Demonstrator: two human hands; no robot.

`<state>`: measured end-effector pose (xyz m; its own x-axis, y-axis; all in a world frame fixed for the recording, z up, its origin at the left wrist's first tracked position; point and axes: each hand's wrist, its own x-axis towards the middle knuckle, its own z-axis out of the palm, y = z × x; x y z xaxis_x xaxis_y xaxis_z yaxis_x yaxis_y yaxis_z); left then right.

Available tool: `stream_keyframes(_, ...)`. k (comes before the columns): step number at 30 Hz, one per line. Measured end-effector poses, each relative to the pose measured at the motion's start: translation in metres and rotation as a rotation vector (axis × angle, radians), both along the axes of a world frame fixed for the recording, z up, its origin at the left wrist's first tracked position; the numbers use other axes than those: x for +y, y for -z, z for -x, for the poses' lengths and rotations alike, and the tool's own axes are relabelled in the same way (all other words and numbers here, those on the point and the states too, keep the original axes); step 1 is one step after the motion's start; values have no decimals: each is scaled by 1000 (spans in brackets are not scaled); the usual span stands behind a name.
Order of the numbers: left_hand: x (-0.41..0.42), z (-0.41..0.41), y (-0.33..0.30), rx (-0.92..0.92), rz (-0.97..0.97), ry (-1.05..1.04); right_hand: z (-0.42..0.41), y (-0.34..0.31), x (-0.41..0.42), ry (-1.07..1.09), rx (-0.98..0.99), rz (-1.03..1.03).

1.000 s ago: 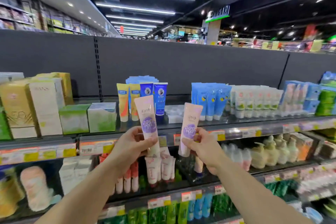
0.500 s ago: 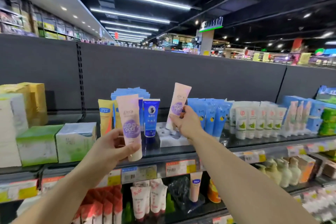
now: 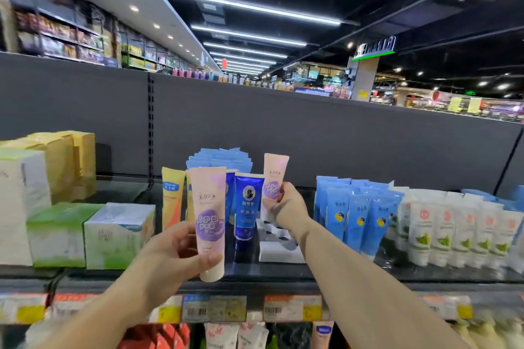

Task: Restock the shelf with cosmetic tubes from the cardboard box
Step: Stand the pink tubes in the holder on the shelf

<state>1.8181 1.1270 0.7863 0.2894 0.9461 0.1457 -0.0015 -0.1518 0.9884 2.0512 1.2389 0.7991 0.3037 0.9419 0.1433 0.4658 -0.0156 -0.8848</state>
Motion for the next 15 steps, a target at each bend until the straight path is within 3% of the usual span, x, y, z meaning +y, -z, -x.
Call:
stream_keyframes(8,1,-10,2,-27,2,-42,-1,4,3,16,35,64)
stream_keyframes(15,-1,-18,1,110,-25,-60,-2,6,-3,3,143,125)
